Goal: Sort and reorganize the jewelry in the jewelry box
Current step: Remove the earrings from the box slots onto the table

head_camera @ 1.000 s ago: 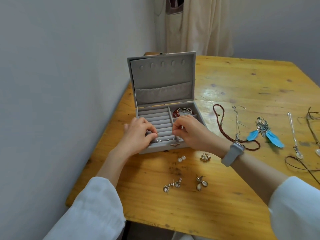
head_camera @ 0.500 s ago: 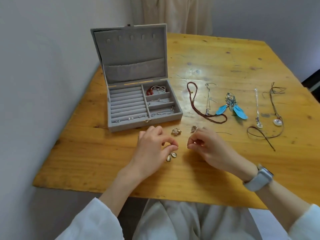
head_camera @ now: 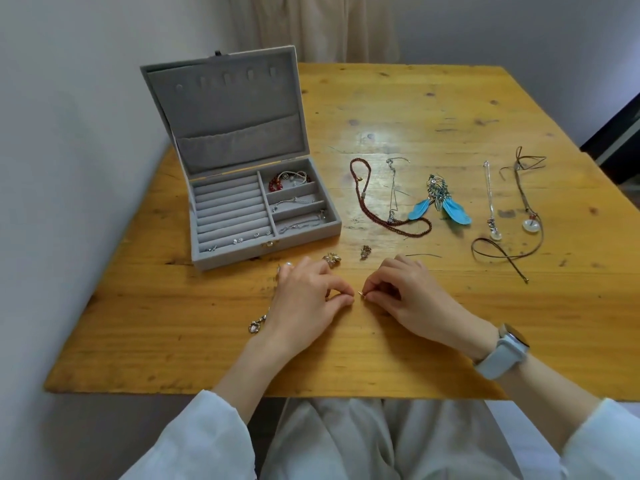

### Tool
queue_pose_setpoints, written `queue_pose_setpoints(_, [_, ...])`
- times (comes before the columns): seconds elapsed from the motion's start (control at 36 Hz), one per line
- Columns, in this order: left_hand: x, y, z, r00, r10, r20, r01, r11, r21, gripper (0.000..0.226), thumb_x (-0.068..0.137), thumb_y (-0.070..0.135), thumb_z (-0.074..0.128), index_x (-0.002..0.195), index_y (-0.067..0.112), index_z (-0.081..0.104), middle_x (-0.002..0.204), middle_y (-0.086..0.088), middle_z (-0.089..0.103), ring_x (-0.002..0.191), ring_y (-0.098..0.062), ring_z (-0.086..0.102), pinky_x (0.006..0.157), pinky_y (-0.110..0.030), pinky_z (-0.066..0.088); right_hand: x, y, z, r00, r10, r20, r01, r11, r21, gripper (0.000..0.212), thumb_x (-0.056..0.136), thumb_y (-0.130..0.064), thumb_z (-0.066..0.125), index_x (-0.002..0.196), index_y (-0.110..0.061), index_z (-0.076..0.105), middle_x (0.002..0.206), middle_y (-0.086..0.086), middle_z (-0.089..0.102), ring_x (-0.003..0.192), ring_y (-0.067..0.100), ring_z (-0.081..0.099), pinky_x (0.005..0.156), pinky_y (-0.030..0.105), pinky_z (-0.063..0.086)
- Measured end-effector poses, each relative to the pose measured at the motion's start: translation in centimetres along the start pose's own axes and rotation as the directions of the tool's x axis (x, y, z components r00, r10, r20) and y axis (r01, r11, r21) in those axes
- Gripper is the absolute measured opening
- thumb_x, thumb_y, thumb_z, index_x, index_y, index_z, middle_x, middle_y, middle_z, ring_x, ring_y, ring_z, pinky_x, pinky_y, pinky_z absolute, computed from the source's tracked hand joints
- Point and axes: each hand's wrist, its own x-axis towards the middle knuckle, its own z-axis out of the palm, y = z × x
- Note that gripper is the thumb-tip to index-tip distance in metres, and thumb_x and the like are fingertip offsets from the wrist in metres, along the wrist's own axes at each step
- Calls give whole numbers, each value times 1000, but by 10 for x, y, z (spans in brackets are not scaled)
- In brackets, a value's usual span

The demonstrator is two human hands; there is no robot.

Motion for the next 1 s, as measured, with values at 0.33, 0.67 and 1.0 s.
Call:
queue_pose_setpoints(0.33, [0, -7, -3, 979, -31, -199, 11, 995, -102, 20, 87, 27, 61, 105, 24, 67, 84, 13, 49, 81, -3, 43, 85, -32, 34, 4, -4, 1, 1000, -6, 2, 6, 1000, 5, 13, 86, -27, 59, 97, -24, 65, 90, -13, 53, 88, 7, 39, 81, 25, 32])
queue_pose_setpoints(0.67, [-8, -52, -51, 900, -189, -392, 167, 982, -90, 19, 88, 15, 58, 105, 18, 66, 96, 7, 57, 92, -13, 54, 86, -46, 47, 46, -32, -4, 992, -77, -102, 91, 987, 136, 9, 87, -18, 59, 92, -18, 66, 78, -13, 52, 77, -2, 41, 70, 15, 32])
queue_pose_setpoints(1.0, [-23, -114, -86, 846, -366, -388, 452, 878, 157, 23, 89, 20, 55, 108, 21, 68, 110, -4, 52, 106, -20, 42, 90, -35, 31, 133, -94, 29, 969, -246, -24, 246, 969, 9, 24, 93, -21, 49, 113, -21, 64, 99, 3, 57, 94, 19, 45, 79, 29, 37])
